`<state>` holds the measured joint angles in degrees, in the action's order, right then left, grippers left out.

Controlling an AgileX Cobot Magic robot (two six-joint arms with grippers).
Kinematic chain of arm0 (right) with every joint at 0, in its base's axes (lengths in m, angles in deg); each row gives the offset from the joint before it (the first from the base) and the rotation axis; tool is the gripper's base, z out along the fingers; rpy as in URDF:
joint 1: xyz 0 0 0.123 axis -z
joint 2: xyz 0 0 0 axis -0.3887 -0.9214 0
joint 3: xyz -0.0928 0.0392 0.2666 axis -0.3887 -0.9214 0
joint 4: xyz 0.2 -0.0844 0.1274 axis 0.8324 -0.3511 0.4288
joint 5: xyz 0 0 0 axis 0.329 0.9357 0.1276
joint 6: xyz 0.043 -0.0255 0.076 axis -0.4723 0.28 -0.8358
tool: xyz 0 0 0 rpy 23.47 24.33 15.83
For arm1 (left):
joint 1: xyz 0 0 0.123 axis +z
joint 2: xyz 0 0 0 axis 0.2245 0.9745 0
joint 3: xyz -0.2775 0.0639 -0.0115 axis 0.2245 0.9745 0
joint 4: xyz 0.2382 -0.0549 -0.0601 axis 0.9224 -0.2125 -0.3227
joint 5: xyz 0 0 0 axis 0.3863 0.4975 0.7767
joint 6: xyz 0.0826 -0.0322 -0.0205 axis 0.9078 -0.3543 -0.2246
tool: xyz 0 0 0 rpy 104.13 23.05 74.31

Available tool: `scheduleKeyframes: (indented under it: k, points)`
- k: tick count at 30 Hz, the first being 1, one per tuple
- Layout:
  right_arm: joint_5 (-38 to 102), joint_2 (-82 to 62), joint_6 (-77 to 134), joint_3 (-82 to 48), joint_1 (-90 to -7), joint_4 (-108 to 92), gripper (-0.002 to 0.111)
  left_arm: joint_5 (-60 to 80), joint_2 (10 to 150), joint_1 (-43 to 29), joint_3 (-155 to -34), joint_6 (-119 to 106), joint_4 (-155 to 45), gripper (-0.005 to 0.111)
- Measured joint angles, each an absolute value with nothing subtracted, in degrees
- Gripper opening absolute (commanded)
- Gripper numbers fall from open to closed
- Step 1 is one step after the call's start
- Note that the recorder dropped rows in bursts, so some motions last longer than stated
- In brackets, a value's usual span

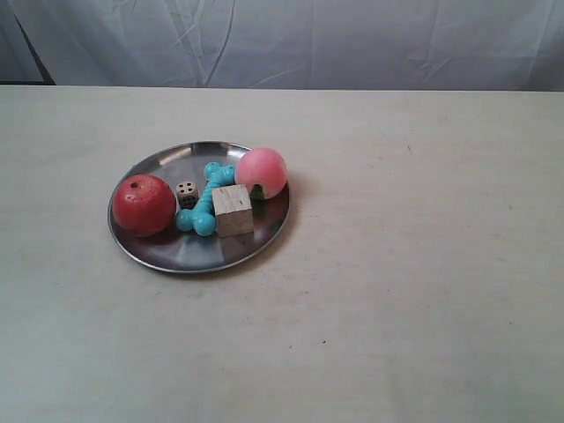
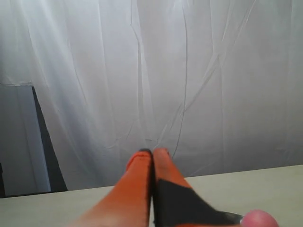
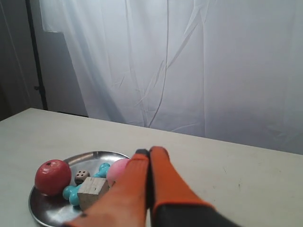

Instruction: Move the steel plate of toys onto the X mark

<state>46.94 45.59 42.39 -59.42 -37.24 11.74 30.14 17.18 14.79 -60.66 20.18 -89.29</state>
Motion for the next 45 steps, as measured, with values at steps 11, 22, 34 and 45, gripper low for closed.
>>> scheduleKeyframes:
  k: [11,22,34,45]
  points:
    - [45.9,45.7,42.4,-60.5,-36.7,11.7,0.000,28.4,17.2,14.8,-60.7,20.2,-88.9,0.000]
    - [39.4,57.6,42.5,-77.8,-20.4,11.7,0.000,28.3,17.2,14.8,-60.7,20.2,-88.8,0.000]
    - [51.2,60.1,42.5,-81.8,-17.9,11.9,0.000,35.7,17.2,14.8,-60.7,20.2,-88.8,0.000]
    - [51.6,60.1,42.5,-81.8,-17.9,11.9,0.000,35.8,17.2,14.8,-59.7,20.2,-84.1,0.000]
